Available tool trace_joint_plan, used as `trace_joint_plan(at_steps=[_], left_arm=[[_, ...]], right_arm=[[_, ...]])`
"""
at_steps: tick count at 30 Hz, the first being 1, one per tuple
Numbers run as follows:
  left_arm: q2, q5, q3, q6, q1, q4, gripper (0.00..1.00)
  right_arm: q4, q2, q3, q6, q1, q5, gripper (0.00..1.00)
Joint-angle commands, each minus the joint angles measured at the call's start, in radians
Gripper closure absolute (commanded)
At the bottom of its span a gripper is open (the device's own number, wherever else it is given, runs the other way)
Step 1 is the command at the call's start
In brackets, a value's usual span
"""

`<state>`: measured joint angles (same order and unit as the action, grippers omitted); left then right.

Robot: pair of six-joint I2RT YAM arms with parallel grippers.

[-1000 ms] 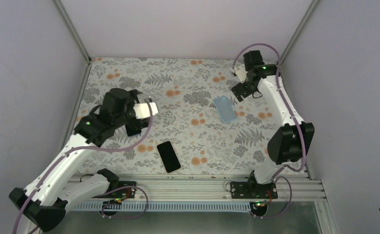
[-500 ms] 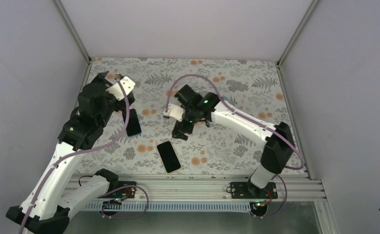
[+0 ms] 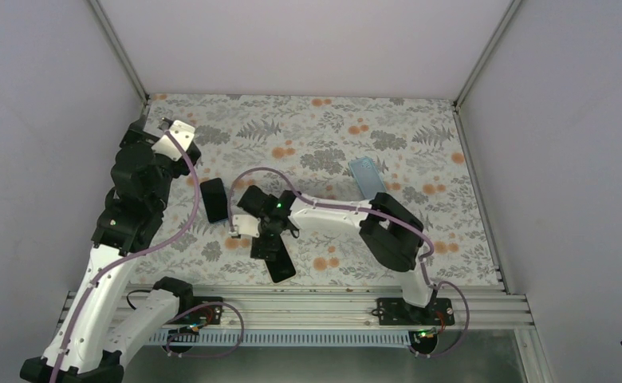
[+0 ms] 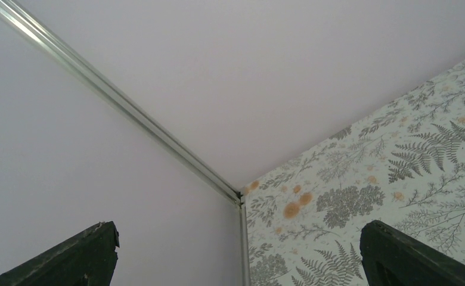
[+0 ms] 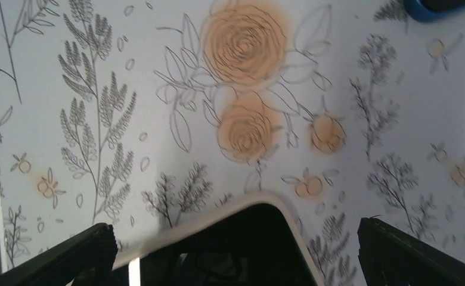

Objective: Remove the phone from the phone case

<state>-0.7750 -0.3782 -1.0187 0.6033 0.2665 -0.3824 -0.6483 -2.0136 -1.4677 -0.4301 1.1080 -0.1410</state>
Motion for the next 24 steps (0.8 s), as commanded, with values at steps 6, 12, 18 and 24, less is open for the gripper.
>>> trace_joint_plan(at_steps=[6, 12, 18, 24], left_arm=[[0.009, -0.013, 0.035, -0.02, -0.016, 0.037, 0.0], [0.005, -0.001, 0.042, -0.029, -0.016, 0.039, 0.0], [0.013, 0.0, 0.06, -0.023, -0.019, 0.039, 0.0], [0.019, 0.013, 0.066, -0.031, -0.022, 0.04, 0.0]], right_arm=[[0.067, 0.0, 0.027, -0.033, 0.07, 0.052, 0.0], [0.1, 0.033, 0.115, -0.035, 0.116, 0.137, 0.0], [0.164, 0.125, 0.265, -0.087, 0.123, 0.338, 0.0], [0.218, 0.221, 0.406, -0.093, 0.087, 0.434, 0.0]])
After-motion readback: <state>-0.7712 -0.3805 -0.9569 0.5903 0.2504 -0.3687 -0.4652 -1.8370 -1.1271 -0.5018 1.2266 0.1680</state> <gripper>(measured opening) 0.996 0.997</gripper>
